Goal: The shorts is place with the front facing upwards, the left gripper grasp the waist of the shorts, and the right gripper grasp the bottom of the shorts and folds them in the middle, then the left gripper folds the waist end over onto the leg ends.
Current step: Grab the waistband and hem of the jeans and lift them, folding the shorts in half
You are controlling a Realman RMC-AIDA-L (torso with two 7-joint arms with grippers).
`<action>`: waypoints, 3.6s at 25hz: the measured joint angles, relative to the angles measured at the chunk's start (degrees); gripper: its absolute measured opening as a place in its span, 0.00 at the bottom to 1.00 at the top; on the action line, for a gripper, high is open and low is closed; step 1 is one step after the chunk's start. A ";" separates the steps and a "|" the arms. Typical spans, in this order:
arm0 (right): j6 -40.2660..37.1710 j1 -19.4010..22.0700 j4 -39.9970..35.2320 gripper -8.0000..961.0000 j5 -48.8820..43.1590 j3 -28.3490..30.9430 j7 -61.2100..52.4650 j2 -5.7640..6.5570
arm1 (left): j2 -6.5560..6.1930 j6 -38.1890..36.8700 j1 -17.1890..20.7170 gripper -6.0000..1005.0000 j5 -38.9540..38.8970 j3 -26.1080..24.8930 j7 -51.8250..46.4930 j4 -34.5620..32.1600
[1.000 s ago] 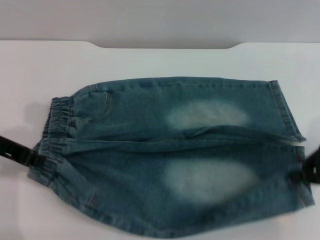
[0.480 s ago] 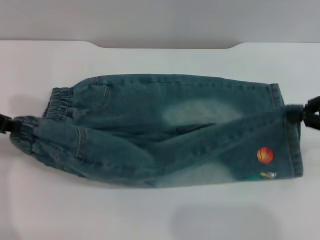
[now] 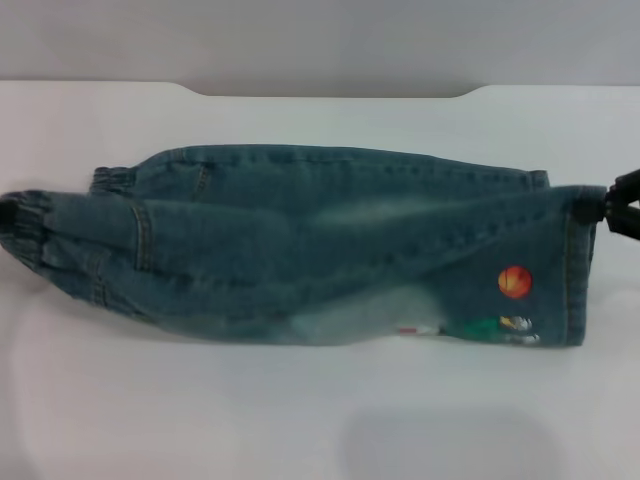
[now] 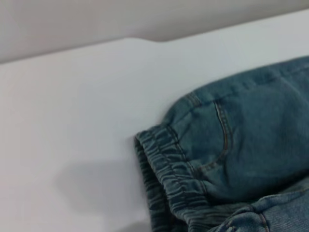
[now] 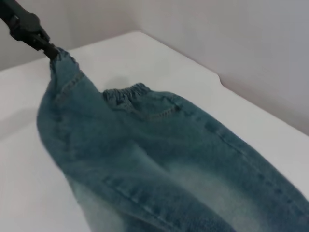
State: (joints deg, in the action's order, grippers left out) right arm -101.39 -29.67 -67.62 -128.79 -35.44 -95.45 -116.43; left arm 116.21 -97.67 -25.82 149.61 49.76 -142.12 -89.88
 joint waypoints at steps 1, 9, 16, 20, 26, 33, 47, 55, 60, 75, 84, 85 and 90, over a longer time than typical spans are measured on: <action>-0.11 0.36 -0.25 0.04 1.14 0.00 0.05 0.05 | 0.00 0.00 0.00 0.06 0.00 0.00 0.00 0.00; -0.40 1.61 -0.77 0.04 5.89 -0.03 0.69 0.70 | -0.13 2.53 0.48 0.06 -0.02 -1.87 0.27 -0.78; 0.21 1.77 -0.84 0.04 7.15 0.49 1.05 0.74 | 0.61 6.54 0.94 0.06 -0.09 -1.87 0.40 -0.35; 0.81 1.53 -0.83 0.04 7.49 2.26 1.05 0.49 | 1.34 8.94 1.02 0.06 -0.59 -1.81 0.74 -0.60; 4.42 1.33 -0.11 0.04 7.78 3.42 0.96 0.15 | 1.57 11.34 0.74 0.06 -2.85 -1.41 0.80 -0.57; 6.99 0.97 0.67 0.05 8.02 3.54 0.38 0.16 | 1.35 14.07 -0.02 0.06 -6.63 -1.43 0.80 -0.62; 11.99 0.21 4.66 0.08 8.41 3.27 0.50 0.14 | 1.59 20.09 -1.51 0.06 -7.26 1.70 0.80 2.24; 18.17 -0.29 8.06 0.10 7.38 0.75 1.42 -0.17 | 1.58 24.61 -1.51 0.07 -7.25 4.77 0.79 5.58; 23.20 -0.03 8.94 0.11 6.60 -1.66 2.13 -0.96 | 1.56 26.92 -1.41 0.08 -7.09 6.41 0.57 7.47; 32.79 -1.17 15.13 0.14 6.53 -5.37 4.53 -1.63 | 1.77 32.98 -0.99 0.09 -7.43 13.30 0.13 12.43; 37.85 -1.96 18.26 0.15 6.54 -6.53 4.21 -1.78 | 1.82 35.71 -0.91 0.10 -8.28 15.77 0.09 14.05; 38.27 -2.13 18.71 0.16 6.54 -6.69 4.22 -1.78 | 1.82 35.91 -0.92 0.10 -8.41 15.84 0.11 14.18; 40.32 -2.66 19.69 0.16 6.04 -8.99 4.51 -1.78 | 1.79 36.71 -1.24 0.11 -8.73 16.48 0.09 14.76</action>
State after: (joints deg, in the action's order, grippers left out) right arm -61.07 -32.33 -47.94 -122.76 -44.43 -90.95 -118.21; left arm 118.00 -60.96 -27.06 140.88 66.24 -142.03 -75.12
